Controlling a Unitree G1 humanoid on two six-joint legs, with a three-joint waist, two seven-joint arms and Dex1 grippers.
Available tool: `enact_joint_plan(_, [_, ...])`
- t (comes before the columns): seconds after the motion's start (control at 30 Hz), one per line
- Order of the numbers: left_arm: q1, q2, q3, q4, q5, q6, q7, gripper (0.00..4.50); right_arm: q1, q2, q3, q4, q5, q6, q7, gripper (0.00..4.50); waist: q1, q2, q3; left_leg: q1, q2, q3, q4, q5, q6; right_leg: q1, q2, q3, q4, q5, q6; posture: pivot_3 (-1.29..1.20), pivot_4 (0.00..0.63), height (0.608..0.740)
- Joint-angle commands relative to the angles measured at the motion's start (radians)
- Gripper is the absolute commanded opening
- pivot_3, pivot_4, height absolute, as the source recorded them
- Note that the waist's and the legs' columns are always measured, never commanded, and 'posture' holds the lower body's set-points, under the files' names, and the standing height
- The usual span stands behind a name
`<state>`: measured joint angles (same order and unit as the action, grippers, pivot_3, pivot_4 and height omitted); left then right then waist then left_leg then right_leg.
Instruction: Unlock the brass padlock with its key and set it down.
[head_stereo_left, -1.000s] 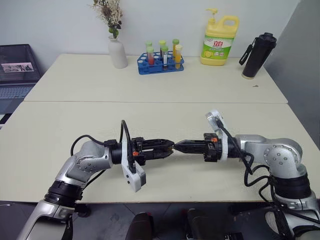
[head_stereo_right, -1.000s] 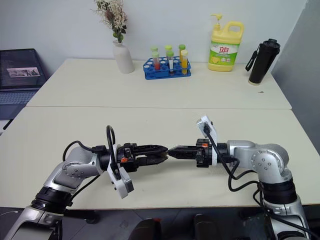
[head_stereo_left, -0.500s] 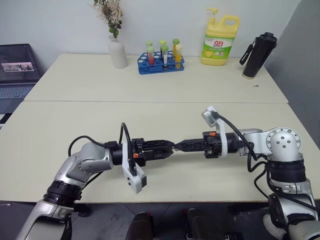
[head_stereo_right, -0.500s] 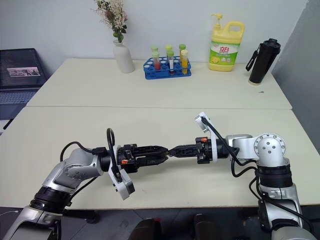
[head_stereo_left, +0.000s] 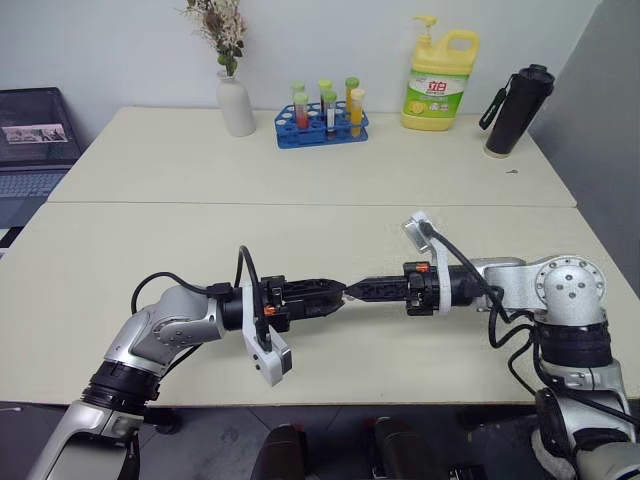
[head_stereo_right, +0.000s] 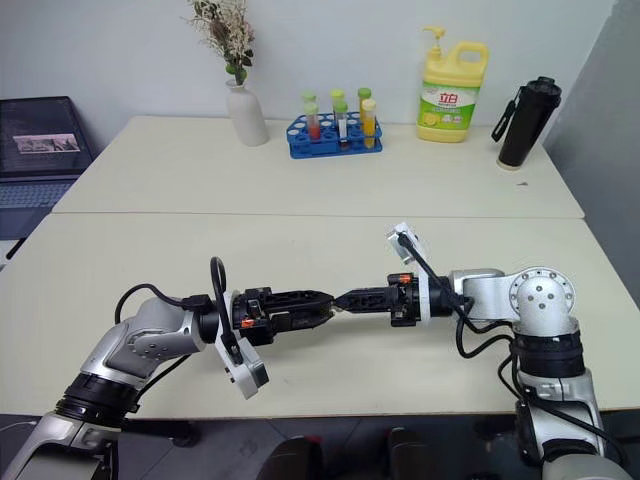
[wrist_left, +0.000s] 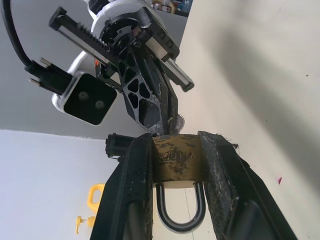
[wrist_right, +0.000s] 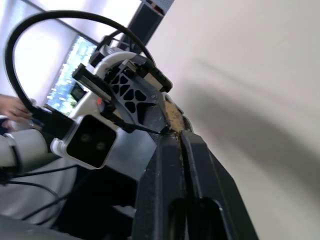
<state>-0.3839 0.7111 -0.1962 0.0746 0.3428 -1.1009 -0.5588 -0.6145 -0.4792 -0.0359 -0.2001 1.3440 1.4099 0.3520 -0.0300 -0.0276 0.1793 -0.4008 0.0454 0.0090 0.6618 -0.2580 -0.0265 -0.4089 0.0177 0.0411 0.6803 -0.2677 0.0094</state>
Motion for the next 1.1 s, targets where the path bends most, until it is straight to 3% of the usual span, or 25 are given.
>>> enact_joint_plan(0.03, [-0.003,0.005,-0.023,-0.02,-0.006,-0.009,0.006,0.98,0.018,-0.049,0.056,-0.127,-0.142,-0.154,0.159,1.33,0.0,0.0,0.0,0.0,0.0,0.0,0.0,0.0,0.0,0.0,0.0,0.0,0.0,0.0,0.0,0.0,0.15,0.74])
enact_joint_plan(0.1, [-0.004,0.008,-0.024,-0.02,-0.009,-0.005,0.009,0.98,0.03,-0.078,0.082,-0.153,-0.223,-0.232,0.227,2.04,0.0,0.0,0.0,0.0,0.0,0.0,0.0,0.0,0.0,0.0,0.0,0.0,0.0,0.0,0.0,0.0,0.15,0.74])
enact_joint_plan(0.2, [-0.005,0.011,-0.025,-0.02,-0.013,-0.002,0.011,0.98,0.047,-0.119,0.111,-0.164,-0.311,-0.313,0.323,2.05,0.0,0.0,0.0,0.0,0.0,0.0,0.0,0.0,0.0,0.0,0.0,0.0,0.0,0.0,0.0,0.0,0.15,0.74])
enact_joint_plan(0.33, [-0.006,0.012,-0.027,-0.022,-0.016,0.002,0.013,0.98,0.079,-0.147,0.109,-0.178,-0.311,-0.316,0.399,2.05,0.001,0.0,0.0,0.0,0.0,0.0,0.0,0.0,0.0,0.0,0.0,0.0,0.0,0.0,0.0,0.0,0.15,0.74])
enact_joint_plan(0.93, [-0.016,0.008,-0.031,-0.032,-0.015,0.01,0.017,0.98,0.132,-0.051,0.082,-0.194,-0.243,-0.23,0.313,2.05,0.001,0.0,0.0,0.001,0.0,0.0,0.0,0.0,0.0,0.0,0.0,0.0,0.0,0.0,0.0,0.0,0.15,0.74])
enact_joint_plan(1.03, [-0.013,0.007,-0.031,-0.033,-0.014,0.011,0.018,0.98,0.129,-0.046,0.075,-0.188,-0.238,-0.221,0.303,1.43,0.001,0.0,0.0,0.0,0.0,0.0,0.0,0.0,0.0,0.0,0.0,0.0,0.0,0.0,0.0,0.0,0.15,0.74])
enact_joint_plan(1.1, [-0.012,0.007,-0.031,-0.033,-0.013,0.011,0.018,0.98,0.128,-0.045,0.073,-0.185,-0.238,-0.217,0.3,0.78,0.001,0.0,0.0,0.0,0.0,0.0,0.0,0.0,0.0,0.0,0.0,0.0,0.0,0.0,0.0,0.0,0.15,0.74])
